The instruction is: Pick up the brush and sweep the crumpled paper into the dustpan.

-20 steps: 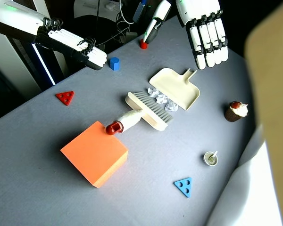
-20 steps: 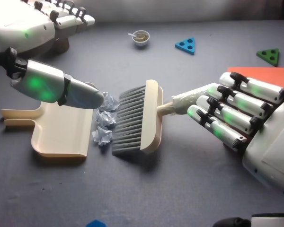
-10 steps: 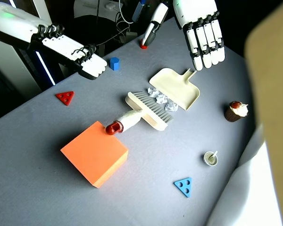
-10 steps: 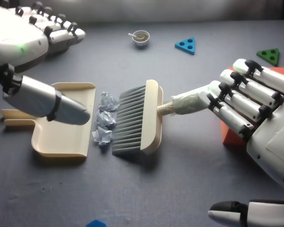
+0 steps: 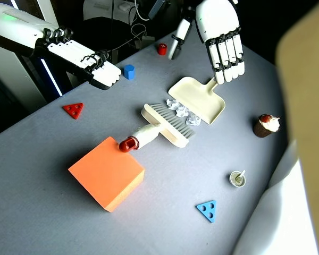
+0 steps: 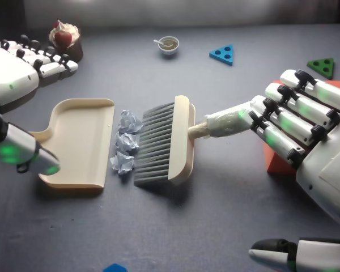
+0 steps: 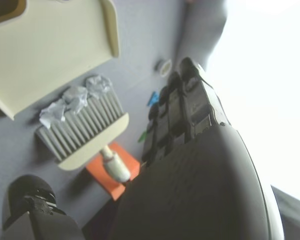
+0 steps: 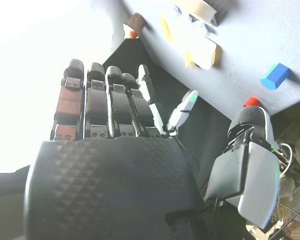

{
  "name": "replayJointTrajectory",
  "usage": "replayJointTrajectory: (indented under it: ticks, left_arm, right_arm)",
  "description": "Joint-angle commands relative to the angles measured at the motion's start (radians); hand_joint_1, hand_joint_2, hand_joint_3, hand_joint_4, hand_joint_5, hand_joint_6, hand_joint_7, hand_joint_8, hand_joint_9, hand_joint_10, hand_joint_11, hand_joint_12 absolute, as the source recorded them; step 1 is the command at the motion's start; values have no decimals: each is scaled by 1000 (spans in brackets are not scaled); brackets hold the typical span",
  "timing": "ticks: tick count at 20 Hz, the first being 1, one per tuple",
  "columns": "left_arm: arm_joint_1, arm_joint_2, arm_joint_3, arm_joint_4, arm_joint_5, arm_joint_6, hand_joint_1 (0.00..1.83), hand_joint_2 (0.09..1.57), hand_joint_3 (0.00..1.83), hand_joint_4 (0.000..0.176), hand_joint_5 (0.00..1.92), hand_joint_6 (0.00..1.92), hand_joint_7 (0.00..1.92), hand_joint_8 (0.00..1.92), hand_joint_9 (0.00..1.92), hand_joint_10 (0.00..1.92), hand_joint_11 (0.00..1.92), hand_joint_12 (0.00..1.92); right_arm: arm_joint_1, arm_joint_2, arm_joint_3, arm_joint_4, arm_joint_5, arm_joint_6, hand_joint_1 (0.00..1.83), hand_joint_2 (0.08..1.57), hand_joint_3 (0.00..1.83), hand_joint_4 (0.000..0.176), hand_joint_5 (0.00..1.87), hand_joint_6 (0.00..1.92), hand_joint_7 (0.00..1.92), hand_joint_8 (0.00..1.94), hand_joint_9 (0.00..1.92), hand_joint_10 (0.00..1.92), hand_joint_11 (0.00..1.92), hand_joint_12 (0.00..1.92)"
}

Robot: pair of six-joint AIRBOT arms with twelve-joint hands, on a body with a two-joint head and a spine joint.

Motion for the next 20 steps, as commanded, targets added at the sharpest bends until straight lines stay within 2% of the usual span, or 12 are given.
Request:
replayJointTrajectory:
  ticks: [1,4,6,8,13,14,15,18,20]
  left_arm:
    - [2,-5,6,22,-115,-3,660,815,15,0,3,0,146,8,170,7,192,170]
    - [57,-20,22,45,-165,-56,680,866,3,68,101,6,209,4,227,4,227,211]
    - [91,-32,37,64,-191,-103,708,884,1,104,162,1,219,0,231,1,204,237]
    - [128,-43,43,62,-230,-128,701,907,8,127,199,10,224,2,244,5,216,255]
    - [199,-62,64,39,-289,-152,715,952,0,154,315,0,205,0,224,0,71,577]
    - [215,-68,71,39,-302,-163,706,951,0,160,322,1,194,0,227,1,68,594]
    - [224,-73,77,39,-312,-171,698,951,0,157,320,0,211,8,236,4,67,597]
    - [248,-97,103,39,-332,-191,677,949,0,167,303,3,219,6,239,3,68,596]
    - [255,-113,122,31,-338,-199,675,947,0,158,303,4,247,13,248,5,62,591]
  right_arm:
    - [4,7,-8,-79,-77,-2,18,893,8,0,5,2,39,3,65,2,82,3]
    - [3,7,-11,-82,-77,-2,34,895,4,0,55,5,80,3,95,1,120,12]
    - [3,7,-12,-82,-71,-2,36,901,5,0,32,4,57,1,73,0,98,2]
    - [1,8,-14,-82,-69,-2,39,914,9,0,30,2,63,4,80,3,93,1]
    - [-5,9,-16,-90,-69,-2,54,930,8,0,38,3,71,4,86,3,105,5]
    - [-5,9,-16,-90,-69,-2,44,932,7,0,35,2,70,3,86,2,100,3]
    - [-5,9,-16,-91,-69,-2,61,932,6,0,54,8,84,7,99,7,114,8]
    - [-5,10,-16,-98,-69,-2,57,947,8,0,44,4,80,4,95,3,109,5]
    - [-6,10,-16,-99,-69,-2,56,953,7,0,67,10,88,5,96,2,117,8]
